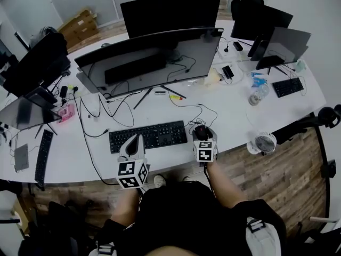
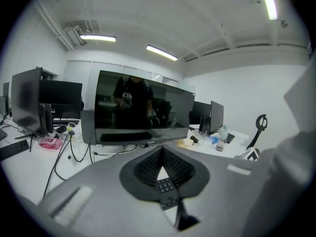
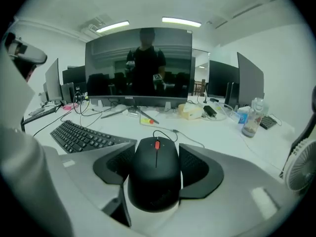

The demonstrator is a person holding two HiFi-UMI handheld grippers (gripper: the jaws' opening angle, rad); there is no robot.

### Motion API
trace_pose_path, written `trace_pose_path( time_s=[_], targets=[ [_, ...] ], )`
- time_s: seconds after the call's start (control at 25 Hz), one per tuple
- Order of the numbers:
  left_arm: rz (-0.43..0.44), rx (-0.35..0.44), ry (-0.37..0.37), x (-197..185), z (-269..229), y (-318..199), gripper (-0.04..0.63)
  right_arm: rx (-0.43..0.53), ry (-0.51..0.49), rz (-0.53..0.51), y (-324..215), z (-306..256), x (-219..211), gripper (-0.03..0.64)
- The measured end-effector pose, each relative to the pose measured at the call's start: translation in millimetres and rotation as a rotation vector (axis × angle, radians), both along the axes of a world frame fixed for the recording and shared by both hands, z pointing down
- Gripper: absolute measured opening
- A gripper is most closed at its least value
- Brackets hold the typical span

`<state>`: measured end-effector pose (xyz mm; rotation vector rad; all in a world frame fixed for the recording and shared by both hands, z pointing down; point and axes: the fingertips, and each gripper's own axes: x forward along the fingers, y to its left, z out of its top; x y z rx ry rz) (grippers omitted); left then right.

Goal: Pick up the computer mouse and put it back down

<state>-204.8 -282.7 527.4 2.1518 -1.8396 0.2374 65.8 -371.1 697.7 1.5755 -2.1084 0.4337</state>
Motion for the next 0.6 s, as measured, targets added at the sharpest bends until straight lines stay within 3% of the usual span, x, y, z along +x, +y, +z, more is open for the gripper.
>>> trace_pose_path(
  time_s=[0.28, 0.6],
  targets=[
    [0.034, 0.016, 0.026, 14.4, -1.1, -4.6, 0.054, 0.222, -0.066, -0.060, -3.6, -110.5, -0.4, 0.275],
    [0.057, 0.046, 0.044, 23.1, -6.4, -4.9, 0.054, 0.465, -0.079, -0.041, 9.2, -232.0, 16.3, 0.275]
  ],
)
